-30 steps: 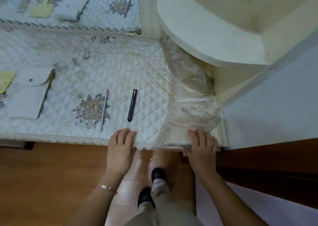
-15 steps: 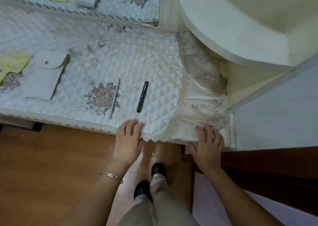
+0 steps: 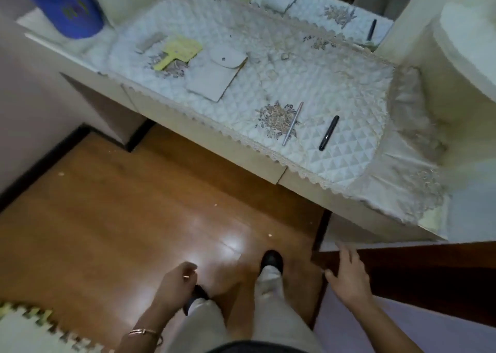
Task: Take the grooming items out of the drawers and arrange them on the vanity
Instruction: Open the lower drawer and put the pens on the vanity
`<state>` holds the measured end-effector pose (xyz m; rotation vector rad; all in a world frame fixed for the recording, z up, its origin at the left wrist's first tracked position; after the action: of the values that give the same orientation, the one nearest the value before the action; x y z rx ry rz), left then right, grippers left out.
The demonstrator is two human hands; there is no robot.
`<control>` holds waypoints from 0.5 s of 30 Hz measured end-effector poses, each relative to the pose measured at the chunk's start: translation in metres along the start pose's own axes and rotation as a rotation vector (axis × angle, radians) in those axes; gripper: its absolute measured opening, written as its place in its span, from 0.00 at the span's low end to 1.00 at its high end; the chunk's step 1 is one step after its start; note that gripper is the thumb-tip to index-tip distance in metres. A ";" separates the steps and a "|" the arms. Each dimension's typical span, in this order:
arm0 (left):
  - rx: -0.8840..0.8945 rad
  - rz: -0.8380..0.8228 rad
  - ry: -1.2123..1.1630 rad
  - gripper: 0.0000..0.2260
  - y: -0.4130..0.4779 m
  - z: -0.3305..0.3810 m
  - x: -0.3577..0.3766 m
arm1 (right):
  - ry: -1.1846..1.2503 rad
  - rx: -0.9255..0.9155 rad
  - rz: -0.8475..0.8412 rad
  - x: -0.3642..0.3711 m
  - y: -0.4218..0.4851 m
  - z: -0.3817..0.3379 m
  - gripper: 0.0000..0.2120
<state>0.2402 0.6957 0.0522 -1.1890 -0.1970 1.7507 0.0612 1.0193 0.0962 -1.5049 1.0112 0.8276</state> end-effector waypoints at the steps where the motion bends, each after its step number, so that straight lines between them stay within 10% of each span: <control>1: -0.072 0.000 -0.024 0.11 -0.011 -0.034 -0.008 | 0.045 0.024 -0.086 0.019 -0.018 -0.017 0.30; 15: -0.747 0.192 -0.632 0.04 -0.126 -0.289 -0.084 | 0.229 -0.095 -0.536 0.127 -0.104 -0.259 0.07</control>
<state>0.5488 0.5911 0.0318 -1.1212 -1.2313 2.2725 0.2015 0.7484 0.0647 -1.8673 0.6797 0.3300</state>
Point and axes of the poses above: each hand's wrist, its own y-axis towards the middle knuckle, its own x-axis out of the palm, z = x × y, the point moved 6 cm from there along y, towards the middle knuckle, and after that the axes turned 7 degrees about z, right-handed, at the moved point
